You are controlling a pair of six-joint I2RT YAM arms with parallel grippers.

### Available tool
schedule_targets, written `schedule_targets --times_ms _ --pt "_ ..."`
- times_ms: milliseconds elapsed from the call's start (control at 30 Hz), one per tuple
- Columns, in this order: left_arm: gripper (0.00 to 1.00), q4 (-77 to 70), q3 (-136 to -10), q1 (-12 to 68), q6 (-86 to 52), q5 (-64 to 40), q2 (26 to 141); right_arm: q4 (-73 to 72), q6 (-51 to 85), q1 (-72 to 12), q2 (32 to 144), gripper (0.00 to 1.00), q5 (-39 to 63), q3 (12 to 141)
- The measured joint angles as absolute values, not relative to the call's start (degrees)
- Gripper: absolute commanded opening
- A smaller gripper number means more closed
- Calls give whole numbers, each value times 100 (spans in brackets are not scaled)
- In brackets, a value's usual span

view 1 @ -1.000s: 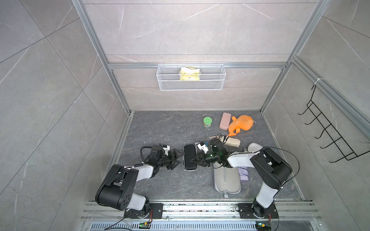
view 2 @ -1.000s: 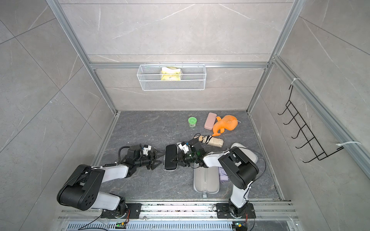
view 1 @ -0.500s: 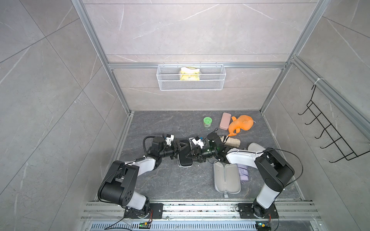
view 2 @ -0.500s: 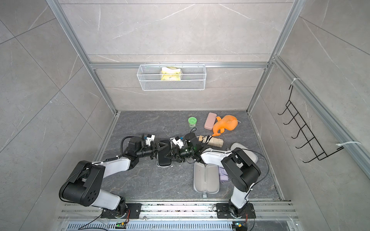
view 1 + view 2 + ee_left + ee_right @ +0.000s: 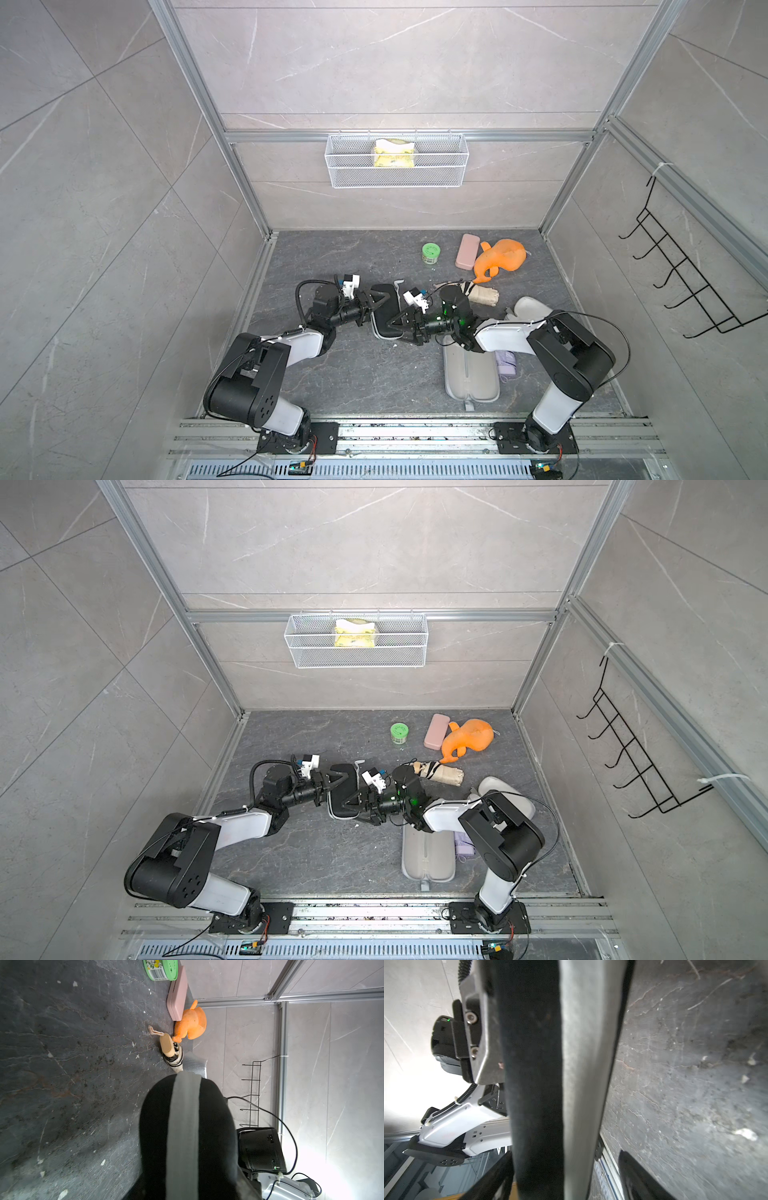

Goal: Put umbrellas into zippered umbrella sleeves
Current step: Pick up the umbrella sleeve at the center of the board.

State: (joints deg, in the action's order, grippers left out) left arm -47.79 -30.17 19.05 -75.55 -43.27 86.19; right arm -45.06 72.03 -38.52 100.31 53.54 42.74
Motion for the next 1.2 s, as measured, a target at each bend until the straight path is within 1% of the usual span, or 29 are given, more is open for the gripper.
schedule_targets --times_ms 67,100,167,200,233,300,367,467,533,600,700,767,867,900,1000,1067,1133,1200 --pt "48 -4952 -3017 1911 -7662 -4274 8667 -4831 7391 -3857 10108 75 5312 4270" --pt "51 -5017 -3017 1920 -7701 -4235 8674 -4965 7483 -3870 10130 72 5286 4274" --pt "60 -5146 -3017 1946 -7773 -4215 8674 -5087 7603 -3929 10145 61 5247 4307" --pt "66 -5192 -3020 1966 -7802 -4217 8674 -5151 7651 -3964 10156 53 5225 4324" --pt "71 -5223 -3020 1975 -7817 -4222 8674 -5196 7690 -3994 10165 48 5186 4351" --pt "78 -5218 -3030 1959 -7804 -4239 8665 -5249 7754 -4018 10173 41 5137 4364" --pt "80 -5063 -3061 1942 -7712 -4257 8621 -5234 7780 -4018 10180 38 5096 4372" --pt "81 -4348 -3168 1870 -7363 -4294 8370 -4989 7640 -4018 10171 37 5070 4434" --pt "81 -3677 -3282 1820 -6993 -4342 8169 -4515 7352 -4038 10086 36 5063 4545" --pt "81 -3013 -3439 1767 -6598 -4383 8027 -3669 6901 -4060 9907 36 5006 4770" --pt "77 -2523 -3645 1730 -6259 -4421 7981 -2375 6171 -4060 9697 37 4847 5183" --pt "73 -2528 -3680 1730 -6239 -4429 8020 -1732 5793 -4075 9673 43 4762 5468" --pt "68 -2663 -3684 1734 -6283 -4482 8169 -954 5360 -4139 9673 53 4532 5813" --pt "65 -2716 -3684 1739 -6300 -4499 8230 -740 5256 -4165 9673 54 4447 5898" --pt "53 -2869 -3686 1758 -6379 -4523 8399 -148 5068 -4230 9677 55 4185 6158" --pt "44 -2985 -3686 1758 -6431 -4525 8462 185 4956 -4254 9695 60 4016 6324" --pt "32 -3098 -3686 1758 -6445 -4536 8479 412 4853 -4259 9703 67 3922 6440" --pt "25 -3208 -3686 1758 -6449 -4556 8484 519 4748 -4259 9701 74 3898 6495"
